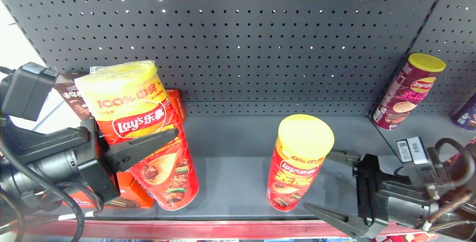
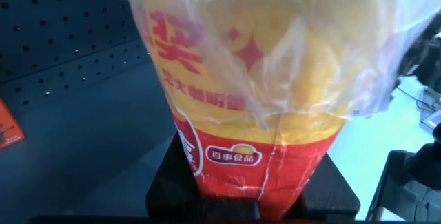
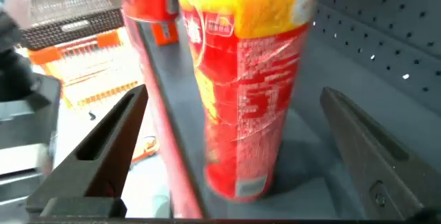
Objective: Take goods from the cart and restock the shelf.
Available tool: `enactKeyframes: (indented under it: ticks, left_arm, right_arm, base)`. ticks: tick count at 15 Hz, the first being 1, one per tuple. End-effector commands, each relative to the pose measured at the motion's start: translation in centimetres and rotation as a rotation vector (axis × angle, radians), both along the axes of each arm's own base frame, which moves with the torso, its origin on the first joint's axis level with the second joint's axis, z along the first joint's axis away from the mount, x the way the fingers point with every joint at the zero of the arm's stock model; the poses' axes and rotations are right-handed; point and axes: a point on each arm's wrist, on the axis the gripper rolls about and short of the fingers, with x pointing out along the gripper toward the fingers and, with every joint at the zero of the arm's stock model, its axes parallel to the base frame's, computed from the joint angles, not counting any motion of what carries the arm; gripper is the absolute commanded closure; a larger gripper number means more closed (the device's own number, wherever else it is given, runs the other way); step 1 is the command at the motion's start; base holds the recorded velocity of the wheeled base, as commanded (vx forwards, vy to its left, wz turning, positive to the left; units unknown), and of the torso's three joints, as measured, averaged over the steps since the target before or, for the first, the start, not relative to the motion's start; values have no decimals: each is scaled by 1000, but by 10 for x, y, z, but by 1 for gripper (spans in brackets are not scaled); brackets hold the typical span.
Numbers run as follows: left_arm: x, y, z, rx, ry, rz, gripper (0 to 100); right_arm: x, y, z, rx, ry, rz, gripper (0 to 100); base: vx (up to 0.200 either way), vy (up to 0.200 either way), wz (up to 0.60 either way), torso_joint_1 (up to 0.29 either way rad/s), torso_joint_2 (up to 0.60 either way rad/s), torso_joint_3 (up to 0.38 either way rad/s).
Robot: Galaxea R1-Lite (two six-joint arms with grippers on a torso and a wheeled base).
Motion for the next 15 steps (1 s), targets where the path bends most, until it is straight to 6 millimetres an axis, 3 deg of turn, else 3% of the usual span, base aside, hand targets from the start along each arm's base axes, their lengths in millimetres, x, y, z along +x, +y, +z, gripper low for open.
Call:
enactKeyframes:
  ticks: [1,4,5,6,8,11,15]
  left_arm:
    - [0,-1,0,0,1,-3,100]
    - [0,0,1,-2,-4,-3,100]
    - [0,0,1,0,-3,-3,100]
    - [0,0,1,-1,-5,-3,100]
    - [1,0,4,-4,-16,2,100]
    - [1,-1,4,-1,-17,-3,100]
    - [3,-3,5,0,-18,-9,100]
  right_arm:
    - [-46,-31,28,38,-61,-22,0]
    - [-99,-68,33,10,-6,-132,0]
    - [-117,-79,27,2,16,-169,0]
    - [-121,-81,25,1,24,-175,0]
    - [-158,-102,6,33,70,-261,0]
    - [-184,-118,-18,79,108,-395,0]
    - [-198,-130,-55,123,136,-570,0]
  base:
    - [0,0,0,0,0,0]
    - [0,0,0,0,0,0]
    - [0,0,0,0,0,0]
    - [0,0,0,0,0,0]
    - [0,0,0,0,0,0]
    - [0,0,0,0,0,0]
    - [0,0,0,0,0,0]
